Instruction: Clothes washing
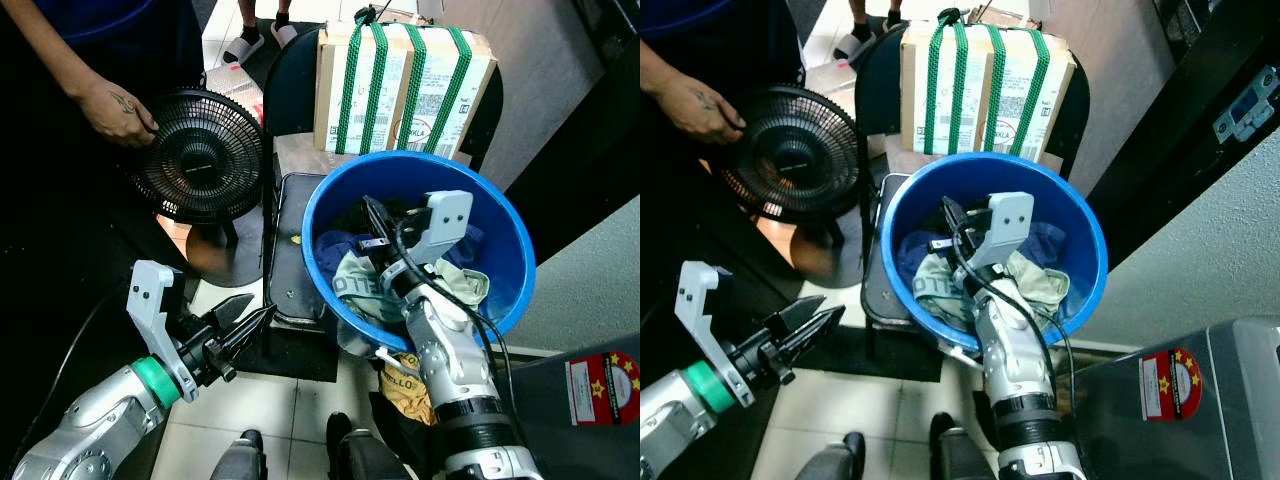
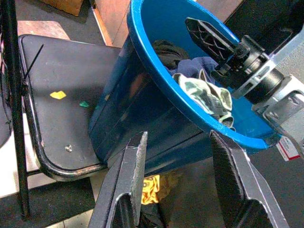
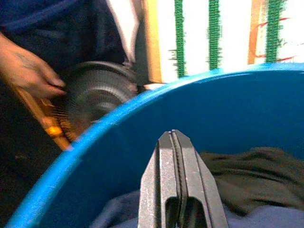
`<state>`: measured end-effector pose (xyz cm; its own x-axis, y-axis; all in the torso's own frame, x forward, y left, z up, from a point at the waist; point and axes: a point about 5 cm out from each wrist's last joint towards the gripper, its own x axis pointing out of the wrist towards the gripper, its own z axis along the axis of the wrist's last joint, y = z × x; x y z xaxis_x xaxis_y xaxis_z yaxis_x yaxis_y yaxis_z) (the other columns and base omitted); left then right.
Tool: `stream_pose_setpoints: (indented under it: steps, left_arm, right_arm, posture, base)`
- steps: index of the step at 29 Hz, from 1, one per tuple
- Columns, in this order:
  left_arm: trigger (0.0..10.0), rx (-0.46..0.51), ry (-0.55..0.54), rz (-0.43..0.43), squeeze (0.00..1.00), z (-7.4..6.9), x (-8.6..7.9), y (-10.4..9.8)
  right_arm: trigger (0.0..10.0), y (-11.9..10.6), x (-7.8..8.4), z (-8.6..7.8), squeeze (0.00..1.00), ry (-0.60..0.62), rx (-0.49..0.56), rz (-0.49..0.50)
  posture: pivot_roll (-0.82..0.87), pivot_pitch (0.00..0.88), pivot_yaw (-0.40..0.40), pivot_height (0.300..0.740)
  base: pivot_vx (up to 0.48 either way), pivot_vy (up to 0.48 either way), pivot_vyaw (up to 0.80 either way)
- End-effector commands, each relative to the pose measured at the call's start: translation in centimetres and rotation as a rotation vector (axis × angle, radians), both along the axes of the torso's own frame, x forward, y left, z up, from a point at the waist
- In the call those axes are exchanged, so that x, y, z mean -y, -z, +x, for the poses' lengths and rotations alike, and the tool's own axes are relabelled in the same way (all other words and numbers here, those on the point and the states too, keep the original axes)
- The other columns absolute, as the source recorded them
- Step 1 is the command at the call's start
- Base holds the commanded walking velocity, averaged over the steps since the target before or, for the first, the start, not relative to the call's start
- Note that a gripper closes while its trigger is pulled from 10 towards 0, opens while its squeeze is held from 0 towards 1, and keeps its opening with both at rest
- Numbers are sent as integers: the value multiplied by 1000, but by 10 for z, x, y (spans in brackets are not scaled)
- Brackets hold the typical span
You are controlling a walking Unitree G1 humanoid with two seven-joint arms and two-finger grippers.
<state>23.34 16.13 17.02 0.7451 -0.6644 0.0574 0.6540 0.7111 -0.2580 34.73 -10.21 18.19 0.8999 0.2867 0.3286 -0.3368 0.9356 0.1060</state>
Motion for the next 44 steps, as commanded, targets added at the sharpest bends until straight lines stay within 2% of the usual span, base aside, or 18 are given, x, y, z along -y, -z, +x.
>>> stream_pose_setpoints:
  steps: [1,2,6,8,9,11,13,16,17,18,19,27,33,40,41,43,44]
  left_arm:
    - [10000,-23,-5,25,0,-2,-3,7]
    - [10000,-23,-5,25,0,-2,-3,7]
    - [10000,-21,-3,29,0,-2,-3,7]
    - [10000,-21,-3,29,0,-2,-3,7]
    - [10000,-20,-1,31,0,-2,-3,7]
    - [10000,-20,1,33,0,-2,-2,7]
    - [10000,-20,2,33,0,-2,-2,7]
    - [10000,-21,5,33,0,-2,-2,8]
    - [10000,-21,6,33,0,-2,-2,8]
    - [10000,-21,6,33,0,-2,-2,8]
    - [10000,-21,7,33,0,-2,-2,8]
    - [10000,-22,10,35,0,-2,-2,9]
    - [10000,-23,15,38,0,-2,-1,9]
    - [10000,-24,19,42,0,-3,-1,10]
    - [10000,-25,21,44,0,-3,-1,10]
    - [10000,-25,21,44,0,-3,-1,10]
    - [10000,-25,21,45,0,-3,-1,10]
  right_arm:
    - [10000,8,2,-2,0,58,-6,-42]
    - [10000,8,2,-2,0,58,-6,-42]
    - [10000,23,15,-4,0,213,-22,-92]
    - [10000,23,15,-4,0,213,-22,-92]
    - [10000,31,21,-6,0,275,-38,-101]
    - [10000,40,26,-11,0,324,-64,-95]
    - [10000,42,26,-14,0,327,-60,-96]
    - [10000,46,21,-24,0,161,-41,-31]
    - [10000,47,21,-25,310,153,-35,-31]
    - [10000,47,21,-26,310,160,-32,-36]
    - [10000,47,20,-27,1000,160,-20,-38]
    - [10000,46,15,-30,1000,136,6,-13]
    - [10000,42,8,-34,1000,74,50,-39]
    - [10000,43,-4,-40,1000,-35,92,-149]
    - [10000,46,-9,-44,1000,-76,105,-198]
    - [10000,46,-9,-44,1000,-76,105,-198]
    - [10000,49,-12,-45,1000,-95,108,-231]
  posture:
    - [128,274,58,740]
    - [128,274,58,740]
    - [128,274,60,740]
    - [128,274,60,740]
    - [128,274,61,740]
    - [128,275,61,740]
    - [128,275,61,740]
    - [126,274,62,740]
    - [126,274,62,740]
    - [126,274,62,740]
    - [126,274,62,740]
    - [126,272,63,740]
    - [124,271,63,740]
    - [124,265,62,740]
    - [126,263,61,740]
    - [126,263,61,740]
    - [126,263,61,740]
  base:
    - [0,0,0]
    - [0,0,0]
    - [0,0,0]
    - [0,0,0]
    - [0,0,0]
    - [0,0,0]
    - [0,0,0]
    - [0,0,0]
    - [0,0,0]
    - [0,0,0]
    - [0,0,0]
    - [0,0,0]
    - [0,0,0]
    - [0,0,0]
    - [0,0,0]
    - [0,0,0]
    - [0,0,0]
